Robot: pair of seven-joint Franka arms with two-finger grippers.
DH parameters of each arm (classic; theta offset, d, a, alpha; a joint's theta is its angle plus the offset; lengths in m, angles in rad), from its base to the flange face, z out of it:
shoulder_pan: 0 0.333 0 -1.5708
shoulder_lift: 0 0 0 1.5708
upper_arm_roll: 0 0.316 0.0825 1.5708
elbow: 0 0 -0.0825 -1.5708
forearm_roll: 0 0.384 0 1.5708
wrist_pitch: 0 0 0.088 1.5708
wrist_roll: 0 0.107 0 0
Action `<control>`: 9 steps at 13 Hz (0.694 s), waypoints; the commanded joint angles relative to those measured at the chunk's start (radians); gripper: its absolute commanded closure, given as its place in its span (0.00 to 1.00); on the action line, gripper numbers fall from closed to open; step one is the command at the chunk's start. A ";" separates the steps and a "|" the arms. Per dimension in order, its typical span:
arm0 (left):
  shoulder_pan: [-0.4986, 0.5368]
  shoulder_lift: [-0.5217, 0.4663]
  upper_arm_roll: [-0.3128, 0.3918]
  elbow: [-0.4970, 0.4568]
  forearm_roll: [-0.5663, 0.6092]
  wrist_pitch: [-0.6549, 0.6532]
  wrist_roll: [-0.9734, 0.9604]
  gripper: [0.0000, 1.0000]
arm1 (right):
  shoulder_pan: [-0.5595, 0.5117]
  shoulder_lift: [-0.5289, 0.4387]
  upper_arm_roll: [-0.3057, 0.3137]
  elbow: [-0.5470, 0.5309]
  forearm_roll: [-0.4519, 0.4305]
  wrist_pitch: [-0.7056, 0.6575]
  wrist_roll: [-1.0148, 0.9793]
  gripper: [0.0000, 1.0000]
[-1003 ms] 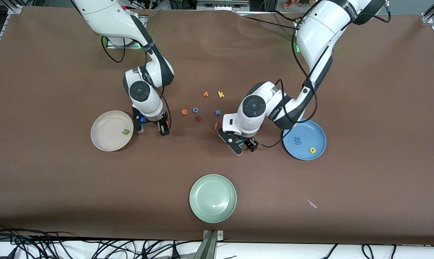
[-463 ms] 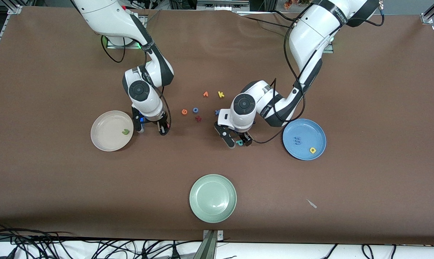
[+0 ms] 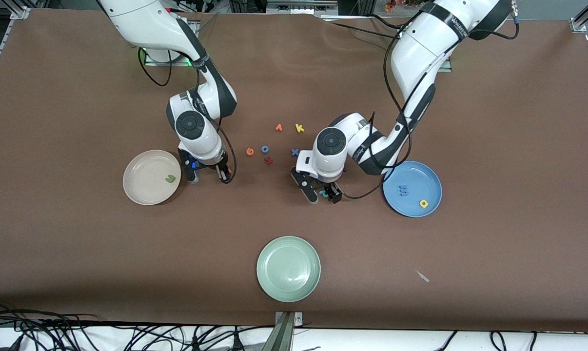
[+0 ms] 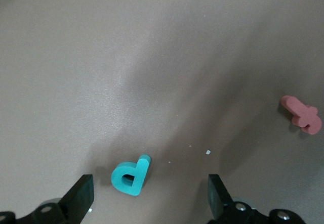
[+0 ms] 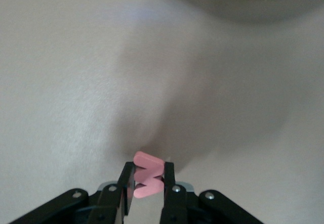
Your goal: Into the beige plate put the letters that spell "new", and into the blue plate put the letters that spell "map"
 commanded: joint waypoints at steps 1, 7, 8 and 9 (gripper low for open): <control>0.001 0.007 0.003 0.008 0.061 0.010 0.016 0.10 | 0.001 -0.032 -0.042 0.038 -0.008 -0.128 -0.225 1.00; 0.005 0.012 0.003 0.008 0.098 0.031 0.027 0.62 | -0.001 -0.067 -0.223 0.053 -0.006 -0.344 -0.726 1.00; 0.005 0.012 0.003 0.008 0.098 0.031 0.027 0.75 | -0.001 -0.066 -0.246 0.051 -0.006 -0.349 -0.785 1.00; 0.004 0.012 0.002 0.008 0.096 0.031 0.022 0.89 | -0.007 -0.060 -0.267 0.053 -0.006 -0.350 -0.832 1.00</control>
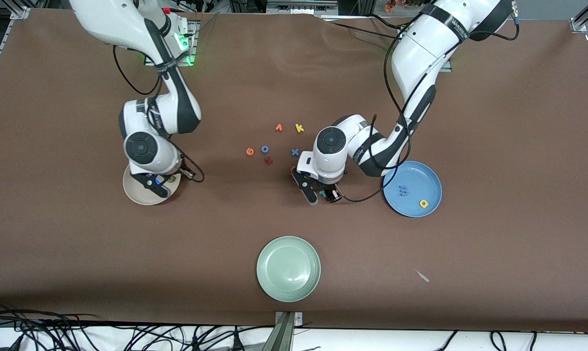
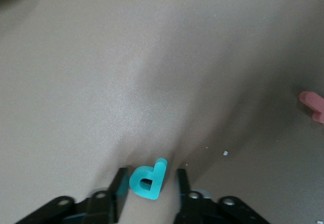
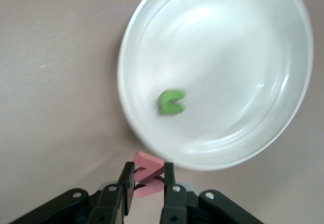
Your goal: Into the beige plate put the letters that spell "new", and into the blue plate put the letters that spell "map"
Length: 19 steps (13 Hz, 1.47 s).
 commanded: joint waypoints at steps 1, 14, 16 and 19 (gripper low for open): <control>0.002 0.006 0.002 0.005 0.027 0.007 0.010 0.92 | -0.010 -0.001 -0.042 -0.002 -0.005 -0.023 -0.139 1.00; 0.241 -0.226 -0.033 0.015 -0.204 -0.469 0.480 0.92 | -0.043 -0.007 0.073 0.040 0.051 -0.021 -0.122 0.00; 0.292 -0.239 -0.034 -0.019 -0.209 -0.488 0.593 0.92 | -0.043 -0.018 0.136 0.038 0.059 -0.017 -0.073 0.00; 0.366 -0.278 -0.032 -0.157 -0.177 -0.435 0.671 0.91 | -0.043 -0.034 0.231 0.032 0.059 -0.003 -0.020 0.00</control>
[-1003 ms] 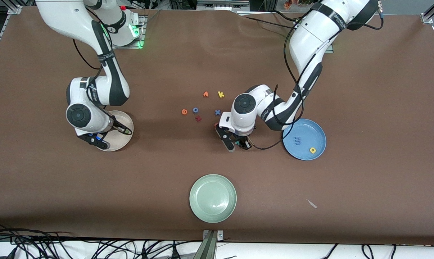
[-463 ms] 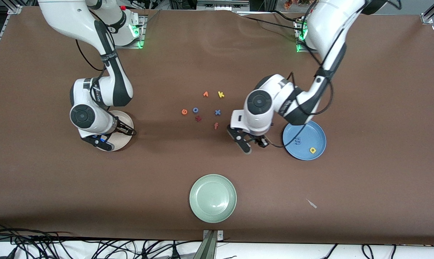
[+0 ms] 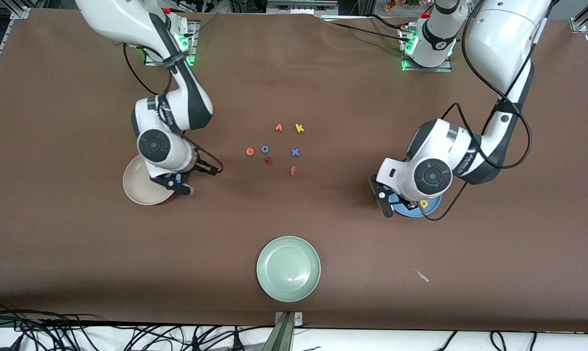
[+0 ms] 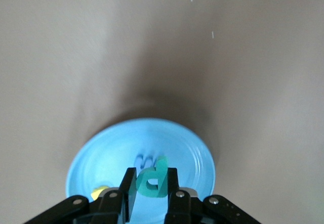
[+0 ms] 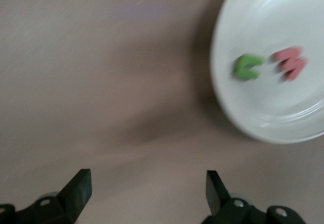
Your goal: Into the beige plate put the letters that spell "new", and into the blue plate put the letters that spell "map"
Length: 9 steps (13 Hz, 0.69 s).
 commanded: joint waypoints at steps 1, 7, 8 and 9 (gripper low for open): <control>0.052 -0.096 -0.013 -0.226 0.015 0.139 0.051 0.91 | -0.005 -0.029 0.084 -0.025 0.012 0.047 0.088 0.00; 0.107 -0.169 -0.014 -0.379 0.036 0.309 0.051 0.00 | 0.000 -0.046 0.223 -0.208 0.003 0.382 0.197 0.00; 0.105 -0.187 -0.014 -0.364 0.036 0.285 0.051 0.00 | 0.000 -0.046 0.230 -0.230 0.003 0.410 0.196 0.00; 0.105 -0.202 -0.016 -0.353 0.036 0.243 0.047 0.00 | 0.000 -0.046 0.236 -0.241 0.003 0.416 0.197 0.00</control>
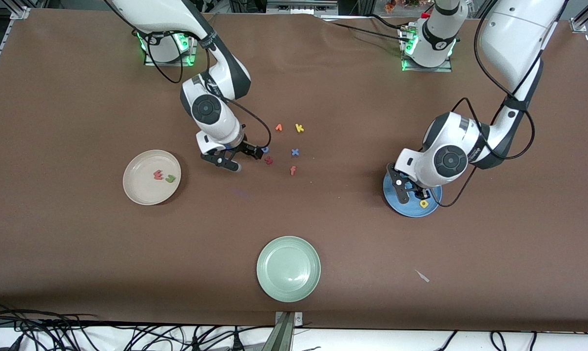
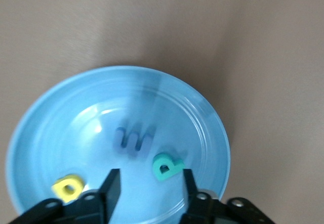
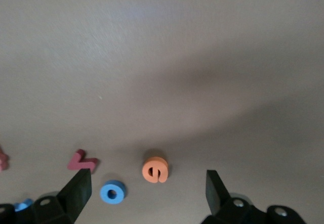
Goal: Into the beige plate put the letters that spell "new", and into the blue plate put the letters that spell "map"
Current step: 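Grasp the orange e with the right gripper while the left gripper returns to rest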
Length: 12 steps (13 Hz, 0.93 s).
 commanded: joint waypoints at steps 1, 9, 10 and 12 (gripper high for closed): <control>0.010 -0.092 -0.010 0.000 0.001 -0.086 0.003 0.00 | -0.002 -0.036 0.014 -0.068 0.003 0.042 0.008 0.00; 0.004 -0.124 -0.001 0.389 -0.096 -0.416 -0.089 0.00 | 0.023 0.008 0.014 -0.088 -0.003 0.111 0.007 0.05; 0.006 -0.124 0.001 0.434 -0.097 -0.450 -0.100 0.00 | 0.023 0.013 0.014 -0.086 -0.007 0.114 0.005 0.05; -0.009 -0.199 0.031 0.431 -0.120 -0.462 -0.228 0.00 | 0.026 0.022 0.014 -0.086 -0.008 0.129 -0.001 0.09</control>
